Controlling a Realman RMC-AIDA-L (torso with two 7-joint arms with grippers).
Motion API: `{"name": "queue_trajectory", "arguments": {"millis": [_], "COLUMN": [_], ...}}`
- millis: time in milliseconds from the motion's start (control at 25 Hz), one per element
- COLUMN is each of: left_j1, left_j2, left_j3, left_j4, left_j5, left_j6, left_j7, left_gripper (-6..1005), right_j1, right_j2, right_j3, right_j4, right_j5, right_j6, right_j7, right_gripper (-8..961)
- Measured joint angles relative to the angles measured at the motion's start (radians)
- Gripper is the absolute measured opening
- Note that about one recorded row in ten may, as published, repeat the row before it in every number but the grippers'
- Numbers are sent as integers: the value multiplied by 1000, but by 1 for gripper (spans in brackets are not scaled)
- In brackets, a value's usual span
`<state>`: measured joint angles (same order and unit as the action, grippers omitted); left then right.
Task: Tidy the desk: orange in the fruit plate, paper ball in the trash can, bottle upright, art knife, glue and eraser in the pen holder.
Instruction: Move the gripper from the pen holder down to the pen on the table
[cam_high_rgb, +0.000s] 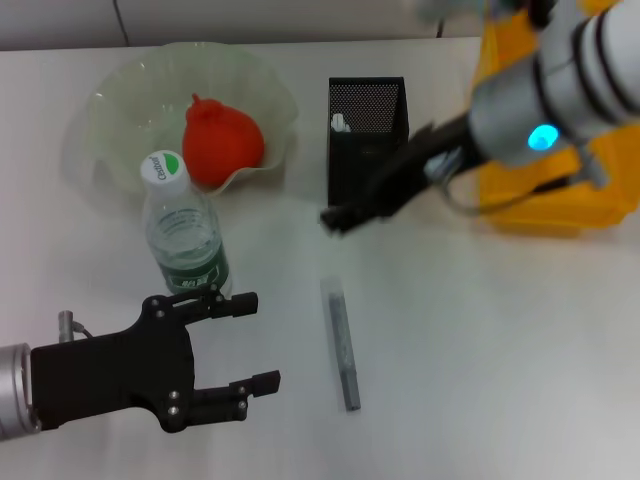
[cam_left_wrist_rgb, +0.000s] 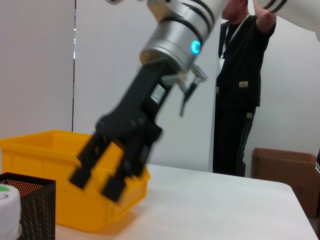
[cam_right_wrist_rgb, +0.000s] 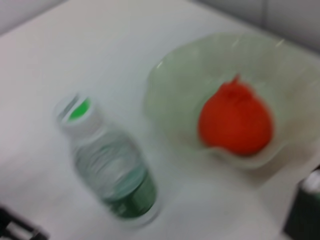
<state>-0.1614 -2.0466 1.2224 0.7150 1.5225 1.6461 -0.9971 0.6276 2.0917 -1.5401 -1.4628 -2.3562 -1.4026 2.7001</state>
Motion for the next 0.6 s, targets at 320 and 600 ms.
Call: {"name": "queue_trajectory", "arguments": {"millis": [320,600], "left_j1": [-7,-7], "left_j2": [0,-4], "left_j3": [0,0], "left_j4": [0,0], "left_j5": [4,5], "left_j6": [2,2], "left_j7": [0,0], "left_gripper": [785,785], "right_j1": [20,63], "right_j2": [1,1], "right_j3": [-166,-243], "right_j4": [91,201], "right_j5": [2,3], "right_j6": [45,121], "right_j7": [57,89], "right_gripper": [829,829]}}
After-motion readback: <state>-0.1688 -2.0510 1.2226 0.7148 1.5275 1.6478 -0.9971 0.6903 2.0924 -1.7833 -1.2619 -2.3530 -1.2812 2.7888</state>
